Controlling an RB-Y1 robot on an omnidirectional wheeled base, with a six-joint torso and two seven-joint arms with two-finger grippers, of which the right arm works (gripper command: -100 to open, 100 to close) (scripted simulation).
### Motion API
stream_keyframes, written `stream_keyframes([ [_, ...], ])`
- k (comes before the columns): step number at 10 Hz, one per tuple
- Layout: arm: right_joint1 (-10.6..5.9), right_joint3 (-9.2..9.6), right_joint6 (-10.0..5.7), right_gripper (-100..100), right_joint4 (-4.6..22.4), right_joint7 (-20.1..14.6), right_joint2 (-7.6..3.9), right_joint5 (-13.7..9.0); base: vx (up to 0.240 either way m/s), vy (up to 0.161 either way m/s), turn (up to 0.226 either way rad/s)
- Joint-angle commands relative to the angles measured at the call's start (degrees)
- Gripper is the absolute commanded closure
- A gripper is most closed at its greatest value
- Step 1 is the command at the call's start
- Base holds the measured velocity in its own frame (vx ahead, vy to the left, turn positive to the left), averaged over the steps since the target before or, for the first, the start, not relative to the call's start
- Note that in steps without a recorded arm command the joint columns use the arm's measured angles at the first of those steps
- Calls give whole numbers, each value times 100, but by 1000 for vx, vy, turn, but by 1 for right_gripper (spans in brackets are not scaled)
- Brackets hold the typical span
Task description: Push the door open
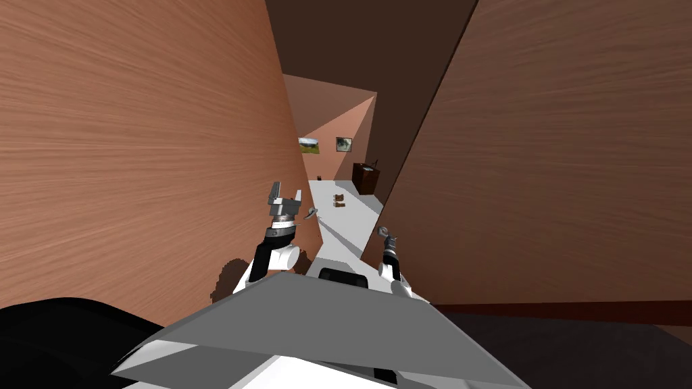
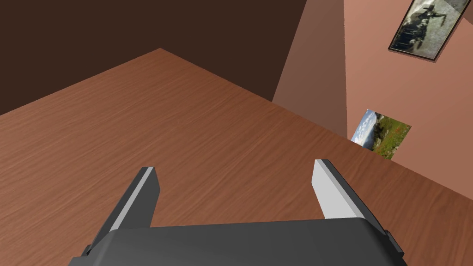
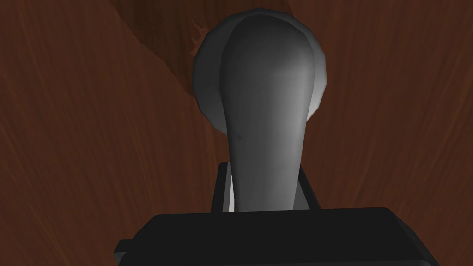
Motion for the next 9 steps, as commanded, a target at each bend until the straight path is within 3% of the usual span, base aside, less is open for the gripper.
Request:
stream_keyframes([
  [1,-122,-144,-93,100,128,74,-117,-83,198,-2,-41],
  [3,-122,-144,-93,100,128,74,-117,-83,113,-9,-26],
  [7,-130,-403,-130,100,131,232,-177,-242,172,-14,-51],
  [9,-130,-403,-130,100,131,232,-177,-242,95,-3,-18],
])
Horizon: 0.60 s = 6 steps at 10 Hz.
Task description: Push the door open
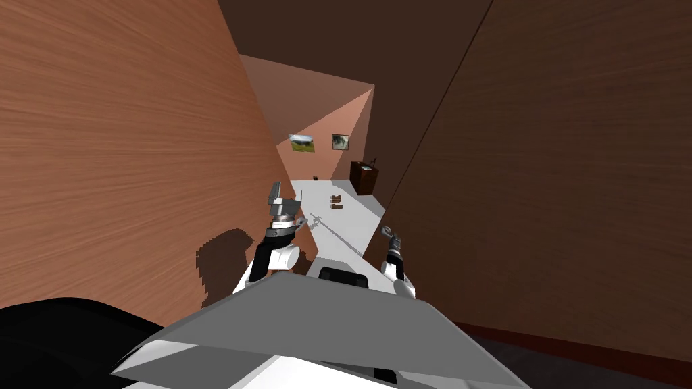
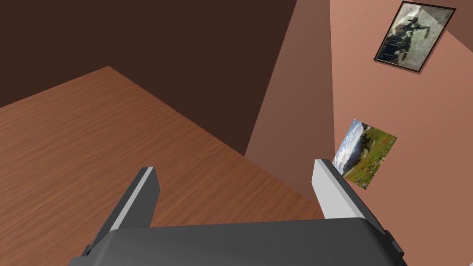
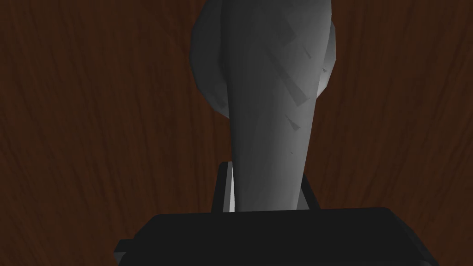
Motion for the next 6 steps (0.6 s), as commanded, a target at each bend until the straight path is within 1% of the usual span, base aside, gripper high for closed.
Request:
stream_keyframes([
  [1,-72,-48,-149,100,177,-12,-77,-21,9,-9,3],
  [2,-76,-174,-168,100,179,65,-87,-99,111,-4,-107],
  [3,-77,-206,-172,100,179,85,-87,-119,179,9,-62],
  [5,-80,-335,-191,100,181,163,-82,-198,204,15,-58],
  [6,-80,-335,-191,100,207,163,-82,-198,136,-1,-25],
])
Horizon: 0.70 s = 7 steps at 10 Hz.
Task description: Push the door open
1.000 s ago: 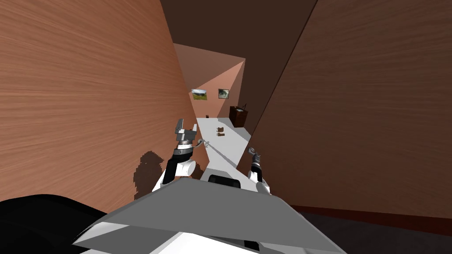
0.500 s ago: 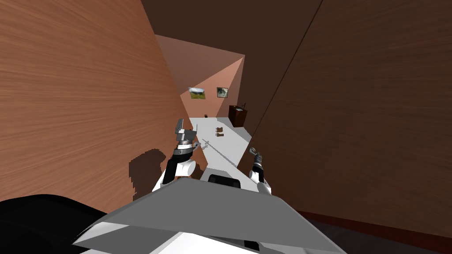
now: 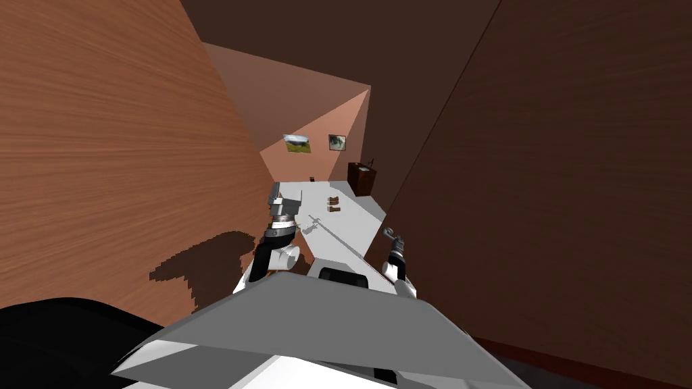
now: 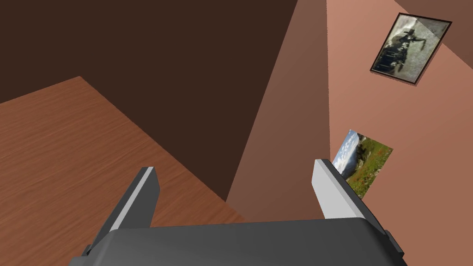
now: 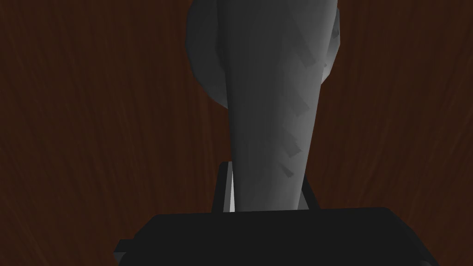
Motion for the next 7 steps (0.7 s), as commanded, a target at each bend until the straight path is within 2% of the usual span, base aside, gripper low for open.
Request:
stream_keyframes([
  [1,74,-48,61,100,-228,52,-20,-18,60,-16,-5],
  [2,74,-48,61,100,-228,52,-20,-18,10,-17,17],
  [3,70,-175,42,100,-226,129,-2,-96,123,17,-65],
  [7,64,-380,12,100,-224,254,56,-222,190,20,-68],
])
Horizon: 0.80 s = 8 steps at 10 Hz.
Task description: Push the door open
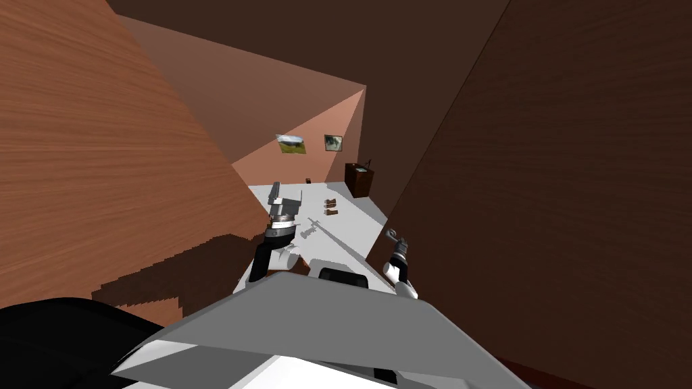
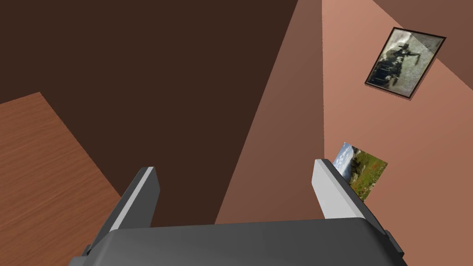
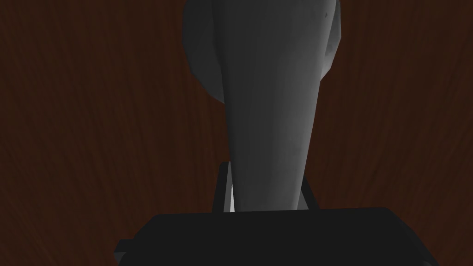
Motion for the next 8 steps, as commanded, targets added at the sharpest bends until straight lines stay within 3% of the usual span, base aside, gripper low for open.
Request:
stream_keyframes([
  [1,-120,-116,-135,100,131,47,-50,-67,193,15,-86],
  [6,-127,-353,-169,100,134,192,94,-213,172,41,-65],
  [8,-98,-496,-227,100,217,219,-45,-300,80,-2,-51],
])
